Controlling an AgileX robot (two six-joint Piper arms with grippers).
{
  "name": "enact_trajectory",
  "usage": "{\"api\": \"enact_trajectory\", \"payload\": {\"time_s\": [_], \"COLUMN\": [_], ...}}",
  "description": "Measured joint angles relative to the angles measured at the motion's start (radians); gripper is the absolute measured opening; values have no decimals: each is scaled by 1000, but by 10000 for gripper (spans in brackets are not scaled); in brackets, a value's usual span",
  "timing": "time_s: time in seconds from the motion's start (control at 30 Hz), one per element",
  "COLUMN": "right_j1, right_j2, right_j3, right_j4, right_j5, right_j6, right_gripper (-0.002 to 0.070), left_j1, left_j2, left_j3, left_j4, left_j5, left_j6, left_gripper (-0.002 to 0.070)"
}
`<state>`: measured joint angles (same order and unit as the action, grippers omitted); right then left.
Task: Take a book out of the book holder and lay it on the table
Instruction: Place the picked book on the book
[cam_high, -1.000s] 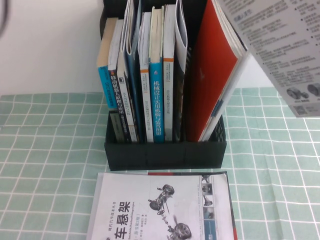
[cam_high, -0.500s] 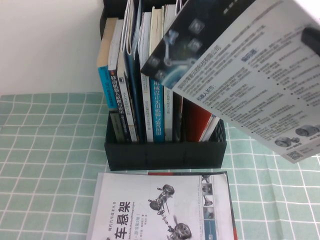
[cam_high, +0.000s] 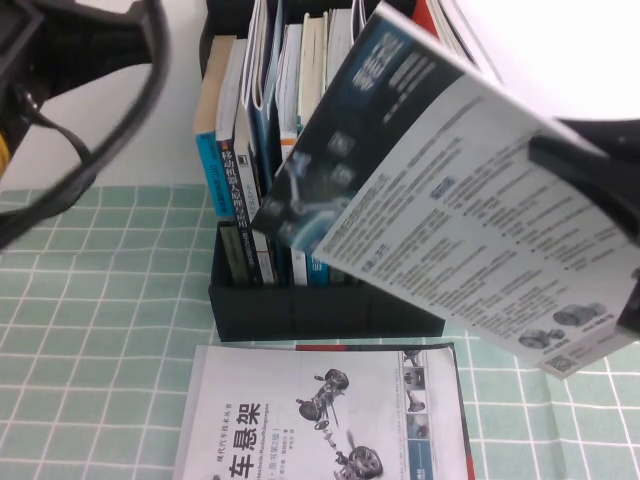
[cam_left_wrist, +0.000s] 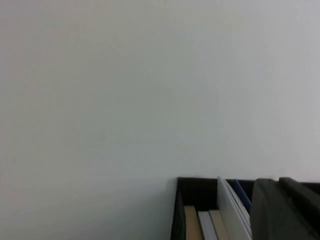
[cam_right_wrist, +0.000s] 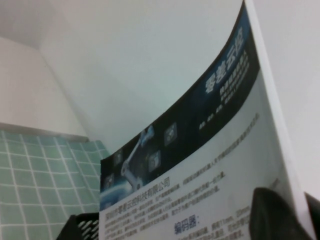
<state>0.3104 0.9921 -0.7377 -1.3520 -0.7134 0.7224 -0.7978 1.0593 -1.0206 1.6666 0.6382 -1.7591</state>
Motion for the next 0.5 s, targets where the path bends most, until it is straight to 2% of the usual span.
{"api": "enact_trajectory", "payload": {"time_s": [0.1,0.17,0.33,0.5], "right_j1": [42,84,185,246], "right_j2": [27,50,137,240], "right_j3": [0,0,0,0], "right_j4": [-43,-73,-118,-117], "right_j5": [8,34,136,209], "right_j6": [9,12,-7,-102], "right_gripper": [25,25,25,25], "left_j1": [0,0,0,0], "left_j2": [0,-4,-61,-193], "left_j3": [9,13,39,70], "left_j4": [-70,-169,-434,-563], "left_j5": [28,34,59,98], "left_j6": [-30,-12,145,264], "left_gripper": [-3,-3,-3,-3]}}
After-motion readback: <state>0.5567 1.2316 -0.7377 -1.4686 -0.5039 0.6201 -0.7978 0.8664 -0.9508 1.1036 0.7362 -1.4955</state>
